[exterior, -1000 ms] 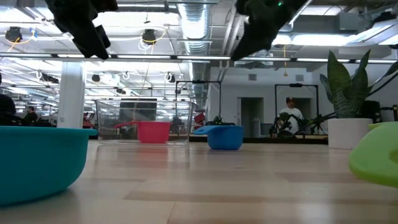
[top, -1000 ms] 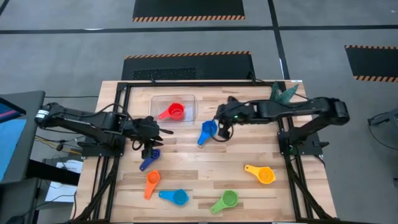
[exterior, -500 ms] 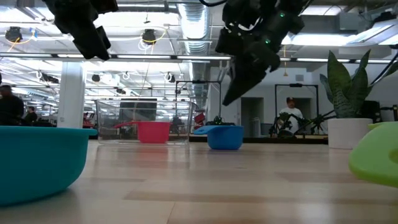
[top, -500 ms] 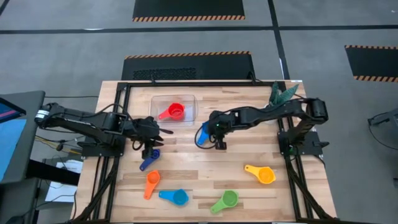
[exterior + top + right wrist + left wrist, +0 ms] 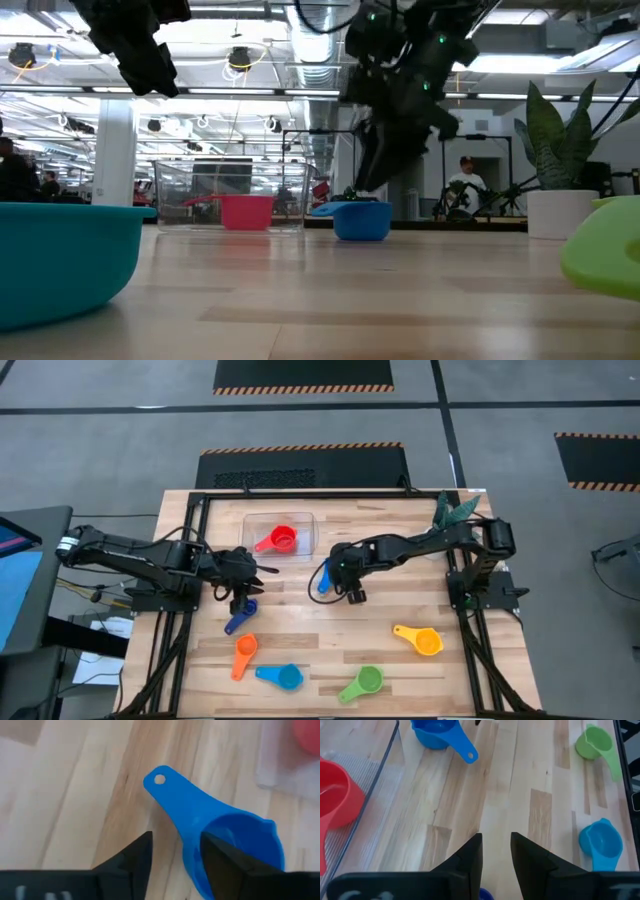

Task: Nest measuring cups in basket
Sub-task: Stack the dark blue measuring cup into the red measuring cup in the transparent bin

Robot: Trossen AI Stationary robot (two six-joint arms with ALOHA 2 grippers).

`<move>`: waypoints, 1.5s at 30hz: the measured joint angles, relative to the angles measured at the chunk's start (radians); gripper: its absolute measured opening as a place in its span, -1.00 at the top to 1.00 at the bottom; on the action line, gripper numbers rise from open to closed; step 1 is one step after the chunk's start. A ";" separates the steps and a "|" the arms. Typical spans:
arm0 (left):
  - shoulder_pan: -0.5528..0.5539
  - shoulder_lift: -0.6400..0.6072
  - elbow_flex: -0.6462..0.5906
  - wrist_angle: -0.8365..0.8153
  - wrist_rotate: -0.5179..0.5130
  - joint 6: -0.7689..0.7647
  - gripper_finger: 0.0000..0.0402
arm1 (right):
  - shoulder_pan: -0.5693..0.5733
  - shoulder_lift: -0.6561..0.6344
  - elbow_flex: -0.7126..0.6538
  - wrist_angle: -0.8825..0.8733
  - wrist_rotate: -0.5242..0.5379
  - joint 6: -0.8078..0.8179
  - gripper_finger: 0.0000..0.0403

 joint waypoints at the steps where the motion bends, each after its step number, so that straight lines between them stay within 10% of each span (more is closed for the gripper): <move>1: 0.000 0.000 0.000 0.003 0.000 -0.006 0.56 | 0.000 0.008 -0.001 -0.009 0.013 -0.008 -0.02; 38: 0.000 0.002 0.000 0.035 0.000 -0.025 0.56 | -0.055 0.107 0.007 0.000 0.024 -0.078 -0.01; 45: 0.000 0.002 0.001 0.059 -0.001 -0.008 0.56 | -0.054 0.101 0.008 -0.007 0.027 0.035 0.34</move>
